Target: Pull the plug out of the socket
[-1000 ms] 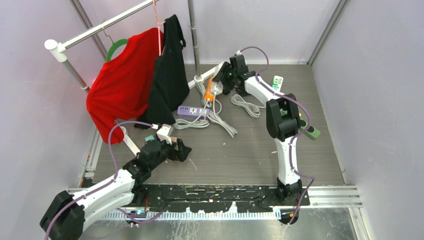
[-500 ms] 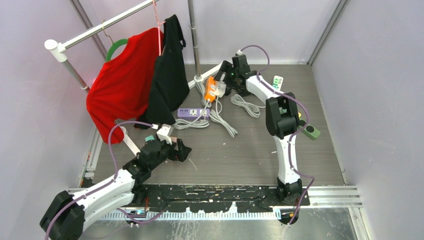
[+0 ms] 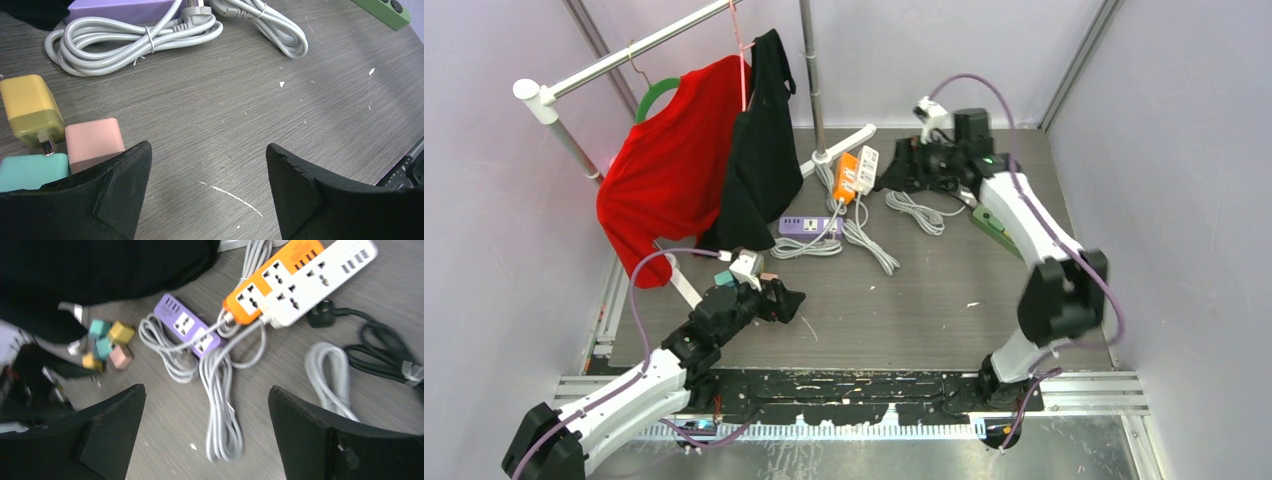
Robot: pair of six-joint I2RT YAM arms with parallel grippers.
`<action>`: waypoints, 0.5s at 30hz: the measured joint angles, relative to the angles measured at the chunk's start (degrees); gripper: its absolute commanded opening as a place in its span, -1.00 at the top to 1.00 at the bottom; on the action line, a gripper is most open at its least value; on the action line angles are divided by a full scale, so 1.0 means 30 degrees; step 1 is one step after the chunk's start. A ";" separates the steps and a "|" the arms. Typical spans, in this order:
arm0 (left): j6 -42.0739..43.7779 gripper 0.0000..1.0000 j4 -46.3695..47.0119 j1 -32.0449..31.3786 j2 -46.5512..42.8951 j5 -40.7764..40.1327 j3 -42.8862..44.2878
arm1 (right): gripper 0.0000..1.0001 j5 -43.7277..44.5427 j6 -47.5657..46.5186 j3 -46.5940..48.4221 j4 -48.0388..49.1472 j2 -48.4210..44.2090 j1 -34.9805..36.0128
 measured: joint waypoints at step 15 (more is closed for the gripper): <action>-0.0007 -0.66 -0.0073 -0.0015 -0.0503 -0.0015 -0.0255 | -1.00 -0.1290 -0.6674 -0.5472 -0.1923 -0.5195 -1.0972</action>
